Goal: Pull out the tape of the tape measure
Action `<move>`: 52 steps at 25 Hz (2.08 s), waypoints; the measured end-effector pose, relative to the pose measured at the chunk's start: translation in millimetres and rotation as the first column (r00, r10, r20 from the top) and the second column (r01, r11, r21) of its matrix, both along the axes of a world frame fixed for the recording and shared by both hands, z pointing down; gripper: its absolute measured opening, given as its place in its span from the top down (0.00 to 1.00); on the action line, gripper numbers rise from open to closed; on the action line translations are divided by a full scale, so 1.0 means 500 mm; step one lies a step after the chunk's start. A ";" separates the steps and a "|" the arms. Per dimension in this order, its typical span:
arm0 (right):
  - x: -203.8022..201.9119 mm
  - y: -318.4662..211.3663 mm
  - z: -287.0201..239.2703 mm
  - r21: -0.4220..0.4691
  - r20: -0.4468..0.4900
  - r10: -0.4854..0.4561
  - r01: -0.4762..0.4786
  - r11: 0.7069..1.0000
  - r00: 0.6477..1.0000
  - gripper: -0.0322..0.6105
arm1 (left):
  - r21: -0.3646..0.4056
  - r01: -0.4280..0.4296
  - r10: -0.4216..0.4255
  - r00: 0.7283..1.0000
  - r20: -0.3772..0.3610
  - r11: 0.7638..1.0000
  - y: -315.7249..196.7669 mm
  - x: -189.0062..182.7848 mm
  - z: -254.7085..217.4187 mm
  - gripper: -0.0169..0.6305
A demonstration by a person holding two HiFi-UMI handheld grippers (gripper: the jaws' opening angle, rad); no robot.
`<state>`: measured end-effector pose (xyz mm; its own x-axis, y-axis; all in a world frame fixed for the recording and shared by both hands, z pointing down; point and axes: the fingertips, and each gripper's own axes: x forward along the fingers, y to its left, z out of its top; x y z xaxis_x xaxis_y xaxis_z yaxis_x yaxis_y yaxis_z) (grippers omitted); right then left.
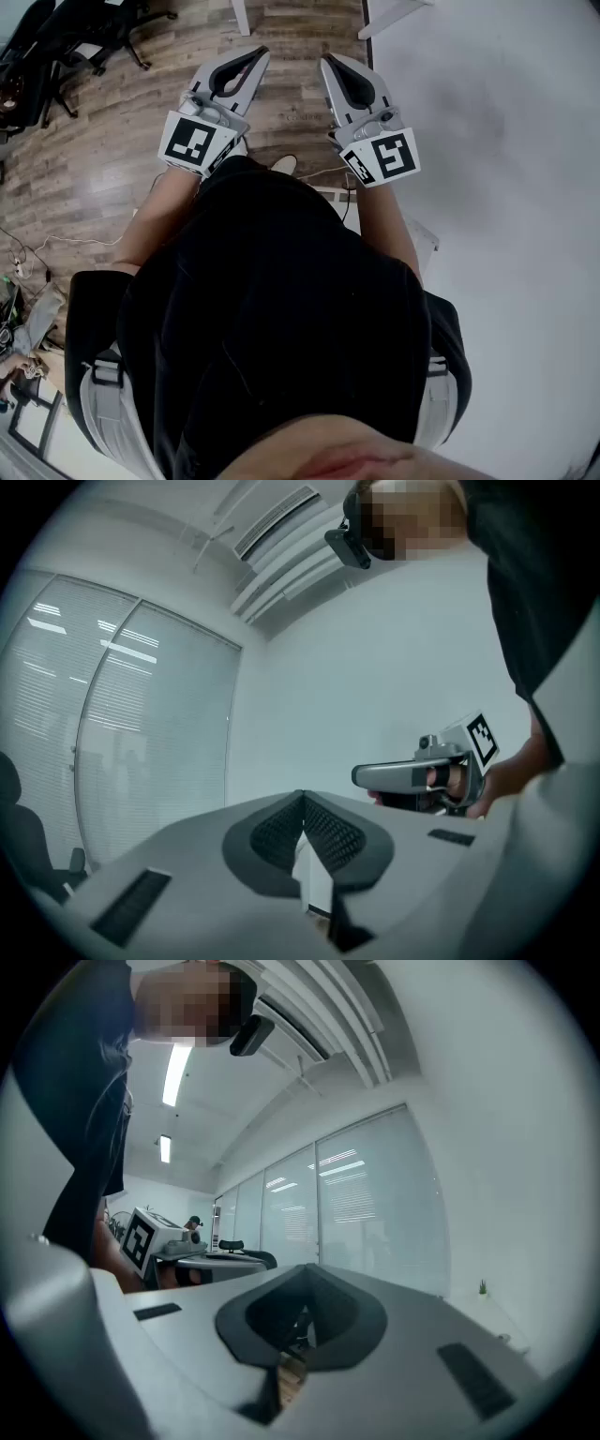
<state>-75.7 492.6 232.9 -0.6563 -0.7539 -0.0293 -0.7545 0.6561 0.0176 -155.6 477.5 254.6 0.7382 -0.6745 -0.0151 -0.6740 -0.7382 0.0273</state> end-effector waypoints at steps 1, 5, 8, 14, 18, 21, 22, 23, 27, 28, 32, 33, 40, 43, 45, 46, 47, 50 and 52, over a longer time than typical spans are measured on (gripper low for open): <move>-0.002 0.004 0.000 0.005 -0.005 -0.006 0.006 1.000 1.000 0.97 | -0.010 0.005 -0.005 1.000 0.007 1.000 0.000 -0.002 0.002 0.96; -0.009 0.013 0.007 0.004 -0.008 -0.008 0.008 1.000 1.000 0.97 | -0.015 -0.004 0.004 1.000 0.019 1.000 0.005 -0.009 0.011 0.96; -0.010 0.010 0.013 -0.007 -0.001 0.009 -0.009 1.000 1.000 0.97 | -0.022 -0.008 0.008 1.000 0.021 1.000 0.009 -0.016 0.019 0.96; -0.002 0.033 0.021 0.008 -0.005 0.023 -0.023 1.000 1.000 0.95 | -0.011 -0.007 0.007 1.000 0.012 1.000 0.028 -0.021 0.028 0.96; -0.023 0.023 0.036 -0.022 0.016 0.022 -0.022 1.000 1.000 0.95 | -0.019 0.007 -0.006 1.000 0.007 1.000 0.019 -0.051 0.036 0.96; -0.037 0.023 0.040 -0.039 0.028 0.009 -0.008 0.999 1.000 0.95 | -0.024 0.010 -0.010 1.000 -0.004 1.000 0.019 -0.064 0.036 0.96; -0.040 0.025 0.039 -0.040 0.027 0.005 -0.004 0.999 1.000 0.95 | -0.022 0.005 -0.005 1.000 -0.008 1.000 0.023 -0.065 0.033 0.96; -0.043 0.027 0.038 -0.040 0.025 0.002 -0.001 0.999 1.000 0.95 | -0.020 -0.001 0.001 1.000 -0.012 1.000 0.026 -0.066 0.029 0.96; -0.044 0.037 0.029 -0.034 0.019 0.008 -0.008 0.999 1.000 0.95 | -0.013 -0.004 0.004 1.000 -0.013 1.000 0.036 -0.069 0.021 0.96; -0.042 0.040 0.029 -0.035 0.018 0.012 -0.011 0.999 1.000 0.95 | -0.014 -0.002 0.001 1.000 -0.011 1.000 0.037 -0.069 0.020 0.96; -0.036 0.042 0.029 -0.035 0.015 0.022 -0.022 0.999 1.000 0.93 | -0.013 -0.001 0.001 1.000 -0.009 1.000 0.041 -0.071 0.016 0.92; -0.034 0.042 0.029 -0.035 0.012 0.027 -0.027 0.999 1.000 0.90 | -0.012 -0.003 0.003 1.000 -0.009 1.000 0.043 -0.070 0.013 0.91; -0.025 0.032 0.018 -0.014 0.022 0.036 -0.036 0.999 0.999 0.66 | -0.024 -0.049 0.048 0.999 -0.024 0.999 0.041 -0.068 0.012 0.55; -0.027 0.030 0.012 -0.003 0.023 0.027 -0.027 1.000 0.999 0.52 | -0.016 -0.043 0.043 0.999 -0.021 0.999 0.037 -0.070 0.012 0.41; -0.028 0.027 0.011 -0.001 0.017 0.017 -0.017 1.000 1.000 0.45 | -0.009 -0.027 0.027 0.999 -0.026 1.000 0.030 -0.075 0.009 0.36; -0.029 0.026 0.011 0.000 0.013 0.013 -0.013 1.000 1.000 0.41 | -0.006 -0.023 0.023 0.999 -0.029 1.000 0.027 -0.076 0.007 0.35; -0.030 0.025 0.012 -0.001 0.010 0.008 -0.008 1.000 1.000 0.39 | -0.003 -0.023 0.023 0.999 -0.030 1.000 0.024 -0.076 0.005 0.34; -0.028 0.020 0.014 -0.006 0.000 -0.002 0.002 1.000 1.000 0.34 | 0.006 -0.029 0.029 0.999 -0.025 1.000 0.016 -0.068 -0.002 0.32; -0.023 0.015 0.014 -0.007 -0.008 -0.003 0.003 1.000 1.000 0.32 | -0.005 -0.026 0.026 1.000 -0.003 1.000 0.012 -0.064 0.005 0.32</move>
